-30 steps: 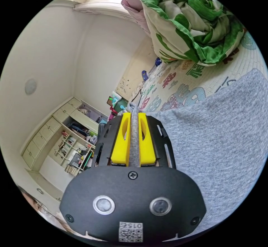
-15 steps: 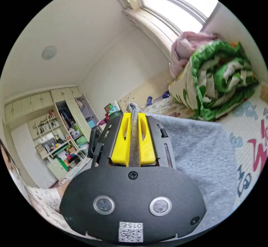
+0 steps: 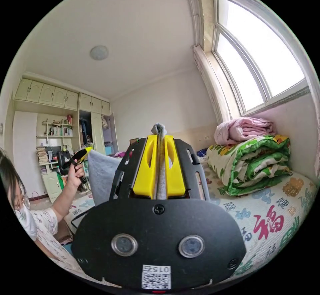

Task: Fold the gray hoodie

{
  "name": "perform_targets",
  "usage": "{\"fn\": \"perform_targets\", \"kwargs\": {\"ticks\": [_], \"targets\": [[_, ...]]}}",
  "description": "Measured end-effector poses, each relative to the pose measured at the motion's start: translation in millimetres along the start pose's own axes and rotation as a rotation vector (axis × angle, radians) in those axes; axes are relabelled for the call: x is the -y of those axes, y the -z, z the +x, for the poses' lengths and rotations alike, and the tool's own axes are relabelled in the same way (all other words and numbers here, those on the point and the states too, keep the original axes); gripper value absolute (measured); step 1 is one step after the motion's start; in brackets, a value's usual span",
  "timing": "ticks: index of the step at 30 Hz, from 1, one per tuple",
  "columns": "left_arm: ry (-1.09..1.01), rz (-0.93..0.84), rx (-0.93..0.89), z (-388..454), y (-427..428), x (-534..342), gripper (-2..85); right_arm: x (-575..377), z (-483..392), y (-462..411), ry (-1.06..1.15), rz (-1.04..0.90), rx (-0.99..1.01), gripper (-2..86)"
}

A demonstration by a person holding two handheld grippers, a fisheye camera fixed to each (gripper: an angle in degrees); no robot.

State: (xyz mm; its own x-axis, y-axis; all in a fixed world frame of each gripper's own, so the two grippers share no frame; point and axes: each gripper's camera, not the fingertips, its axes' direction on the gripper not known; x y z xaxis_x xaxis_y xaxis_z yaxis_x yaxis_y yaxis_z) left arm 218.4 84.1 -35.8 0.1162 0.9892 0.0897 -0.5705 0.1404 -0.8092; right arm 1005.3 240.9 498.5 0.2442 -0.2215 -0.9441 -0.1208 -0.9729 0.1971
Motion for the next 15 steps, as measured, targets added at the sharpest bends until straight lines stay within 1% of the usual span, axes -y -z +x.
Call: {"fn": "perform_targets", "kwargs": {"ticks": [1,2,4,7,11,14,15], "targets": [[-0.016,0.044,0.058,15,28,-6,3.2,-7,6,-1,-0.047,0.014,0.065,4.1],[-0.017,0.063,0.079,21,41,-10,3.2,-10,10,-3,-0.072,0.017,0.101,4.0],[0.006,0.123,0.128,45,86,-28,3.3,-19,17,-16,-0.127,0.016,0.251,3.8],[-0.015,0.177,0.184,82,128,-59,3.5,-26,9,-36,-0.126,0.011,0.35,3.7],[-0.029,0.152,0.254,119,143,-104,3.6,-28,3,-79,-0.103,0.007,0.401,4.1],[0.039,0.081,0.297,128,124,-152,3.4,-41,23,-149,-0.14,-0.069,0.39,4.2],[0.076,0.048,0.317,127,109,-174,3.3,-51,35,-186,-0.156,-0.125,0.367,4.2]]}}
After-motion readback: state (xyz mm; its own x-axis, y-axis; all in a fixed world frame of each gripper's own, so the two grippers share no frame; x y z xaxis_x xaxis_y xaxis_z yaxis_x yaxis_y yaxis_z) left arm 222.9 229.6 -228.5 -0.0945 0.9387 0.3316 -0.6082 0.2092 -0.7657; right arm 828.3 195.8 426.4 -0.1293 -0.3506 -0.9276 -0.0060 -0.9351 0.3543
